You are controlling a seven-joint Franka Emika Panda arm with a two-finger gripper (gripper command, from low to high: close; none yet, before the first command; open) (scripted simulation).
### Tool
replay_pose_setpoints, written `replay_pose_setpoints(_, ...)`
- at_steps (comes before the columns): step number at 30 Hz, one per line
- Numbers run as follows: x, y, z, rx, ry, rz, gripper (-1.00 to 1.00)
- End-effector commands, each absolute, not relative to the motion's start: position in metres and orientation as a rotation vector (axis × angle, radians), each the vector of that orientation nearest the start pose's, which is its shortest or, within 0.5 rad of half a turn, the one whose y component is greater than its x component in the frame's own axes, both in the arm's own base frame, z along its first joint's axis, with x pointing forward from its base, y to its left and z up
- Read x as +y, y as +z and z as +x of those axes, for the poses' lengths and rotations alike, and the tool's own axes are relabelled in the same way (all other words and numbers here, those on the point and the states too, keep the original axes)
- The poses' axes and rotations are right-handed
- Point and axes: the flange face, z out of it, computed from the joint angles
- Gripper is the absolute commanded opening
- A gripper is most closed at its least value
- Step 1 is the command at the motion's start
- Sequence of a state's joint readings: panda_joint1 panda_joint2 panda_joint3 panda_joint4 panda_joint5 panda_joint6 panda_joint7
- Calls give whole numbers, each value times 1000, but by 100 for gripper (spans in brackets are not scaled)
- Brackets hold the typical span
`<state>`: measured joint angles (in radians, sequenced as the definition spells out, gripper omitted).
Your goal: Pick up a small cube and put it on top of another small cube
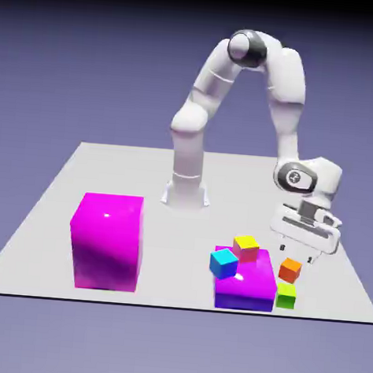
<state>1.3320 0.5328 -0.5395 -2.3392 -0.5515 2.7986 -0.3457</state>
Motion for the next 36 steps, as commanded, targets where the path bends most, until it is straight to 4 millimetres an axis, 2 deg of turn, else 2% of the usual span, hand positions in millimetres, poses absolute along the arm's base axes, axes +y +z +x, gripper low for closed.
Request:
replay_pose_setpoints(1, 356, 120, 353, 2054, 48, 1753, 0)
replay_pose_setpoints(2, 354, 114, 354, 2055, 48, 1754, 0)
replay_pose_setpoints(3, 354, 114, 354, 2055, 48, 1754, -100)
replay_pose_setpoints(4, 354, 114, 354, 2055, 48, 1754, -100)
replay_pose_setpoints(9, 366, 173, 339, 2054, 48, 1754, -100)
replay_pose_setpoints(10, 363, 184, 340, 2036, 41, 1776, -100)
replay_pose_setpoints(17, 296, 267, 388, 1729, -57, 2082, -100)
replay_pose_setpoints(22, 237, 326, 407, 1495, -122, 2257, -100)
replay_pose_setpoints(25, 234, 317, 409, 1489, -118, 2251, -100)
replay_pose_setpoints(36, 218, 264, 415, 1493, -120, 2254, -100)
